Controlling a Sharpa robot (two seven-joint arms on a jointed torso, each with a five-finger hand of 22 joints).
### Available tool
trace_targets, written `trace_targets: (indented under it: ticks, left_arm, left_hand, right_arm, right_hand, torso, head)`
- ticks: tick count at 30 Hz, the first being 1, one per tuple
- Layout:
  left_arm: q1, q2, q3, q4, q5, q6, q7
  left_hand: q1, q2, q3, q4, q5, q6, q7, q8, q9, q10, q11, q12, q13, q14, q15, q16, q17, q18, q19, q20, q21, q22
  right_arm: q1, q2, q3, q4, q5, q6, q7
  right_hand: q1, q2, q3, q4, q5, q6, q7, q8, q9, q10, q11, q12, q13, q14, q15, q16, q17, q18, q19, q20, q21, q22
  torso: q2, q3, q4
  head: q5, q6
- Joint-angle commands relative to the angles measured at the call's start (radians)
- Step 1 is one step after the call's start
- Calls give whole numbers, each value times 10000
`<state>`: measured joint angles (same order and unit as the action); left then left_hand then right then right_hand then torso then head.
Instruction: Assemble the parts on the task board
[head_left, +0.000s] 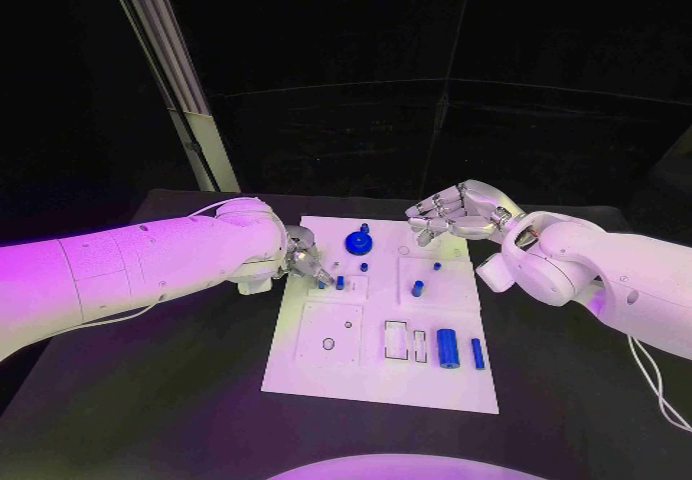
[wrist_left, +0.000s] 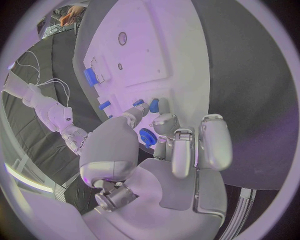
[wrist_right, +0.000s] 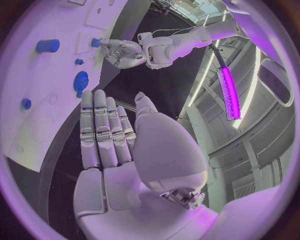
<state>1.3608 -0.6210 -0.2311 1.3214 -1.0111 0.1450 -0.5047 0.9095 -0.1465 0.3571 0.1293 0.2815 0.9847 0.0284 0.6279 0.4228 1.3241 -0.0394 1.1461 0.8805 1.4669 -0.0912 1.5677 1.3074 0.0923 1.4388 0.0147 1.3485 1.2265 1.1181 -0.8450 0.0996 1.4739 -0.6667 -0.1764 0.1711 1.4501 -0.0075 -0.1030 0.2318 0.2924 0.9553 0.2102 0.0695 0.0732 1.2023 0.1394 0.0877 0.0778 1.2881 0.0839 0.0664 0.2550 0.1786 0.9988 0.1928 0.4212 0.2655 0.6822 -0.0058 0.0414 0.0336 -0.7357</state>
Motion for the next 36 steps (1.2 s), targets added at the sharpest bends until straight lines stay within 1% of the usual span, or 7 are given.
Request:
trace_targets:
  ticks: [1,6,10,20,24,28,36]
  left_arm:
    - [3,-44,-3,47,136,-64,-73]
    - [3,-174,-1,126,233,-535,42]
    - [6,-293,0,195,301,-1033,267]
    - [13,-570,1,462,1251,-2141,2100]
    - [14,-625,0,525,1786,-2702,3943]
    - [14,-501,-2,390,1796,-3238,5232]
    - [1,92,-7,-117,-308,-3940,6245]
  left_hand:
    - [27,8,-607,214,-891,58,17,-86,22,-24,-10,56,30,1039,-59,31,2634,-180,36,-13,5,6]
    - [122,117,-1377,663,-1437,7,38,-181,58,-127,12,-26,-84,1039,-55,31,2634,-154,-11,-12,-88,-104]
    - [-219,232,-2550,1620,-2214,-431,199,-220,70,-677,116,-586,-973,1039,44,31,2634,-76,-170,56,-380,-482]
    - [760,890,-3179,1544,-1469,-1251,425,-43,54,-1955,375,-1727,-2839,919,223,-190,2175,178,-707,222,-1377,-1742]
    - [2138,971,-3174,1369,-896,-2045,838,-79,-122,-3185,778,-2204,-3204,-452,576,-2278,-1208,846,-2759,551,-4693,-5557]
    - [3569,1096,-2922,827,-864,-2565,1126,-230,-404,-4219,1084,-2692,-3625,-2209,849,-4686,-4368,861,-3349,827,-5765,-6243]
    - [5680,782,-1841,-505,-1214,-2248,1427,-1190,-1493,-4713,1299,-4335,-5209,-2900,1047,-6149,-6214,923,-3219,951,-6617,-6862]
  right_arm:
    - [17,-2,5,13,44,47,110]
    - [17,-4,4,7,44,13,116]
    - [17,-2,4,-3,44,-17,124]
    - [15,5,3,-25,43,-25,134]
    - [15,0,2,-33,43,-26,139]
    - [15,7,2,-41,43,-34,143]
    - [14,12,1,-36,42,-60,155]
  right_hand:
    - [-1,119,-6,-53,29,-56,-10,3,15,-82,-21,36,14,-61,-22,-8,-11,37,72,-27,-54,-10]
    - [-3,120,-8,-53,30,-59,-9,1,14,-85,-20,36,14,-64,-20,-9,-13,37,72,-27,-58,-12]
    - [-4,118,-13,-56,33,-68,-4,-4,12,-101,-14,31,11,-79,-15,-15,-18,35,71,-25,-69,-19]
    - [-4,118,-14,-57,34,-70,-3,-4,12,-104,-13,30,10,-82,-14,-16,-19,34,70,-25,-71,-20]
    - [-4,118,-14,-57,34,-70,-3,-4,12,-104,-13,30,10,-82,-14,-16,-19,34,70,-25,-71,-20]
    - [-4,118,-14,-57,34,-70,-3,-4,12,-104,-13,30,10,-82,-14,-16,-19,34,70,-25,-71,-20]
    - [7,131,-10,-67,44,-80,2,-9,10,-125,-8,26,7,-102,-8,-22,-28,32,68,-21,-90,-30]
  torso:
    - [-2,-2,9]
    - [-1,-1,1]
    - [-1,-3,5]
    - [0,-4,5]
    - [-1,0,14]
    - [0,3,2]
    - [5,15,-27]
  head:
    - [-8,5]
    - [-6,-13]
    - [-24,16]
    - [-71,32]
    - [-107,52]
    - [-118,90]
    - [-211,161]
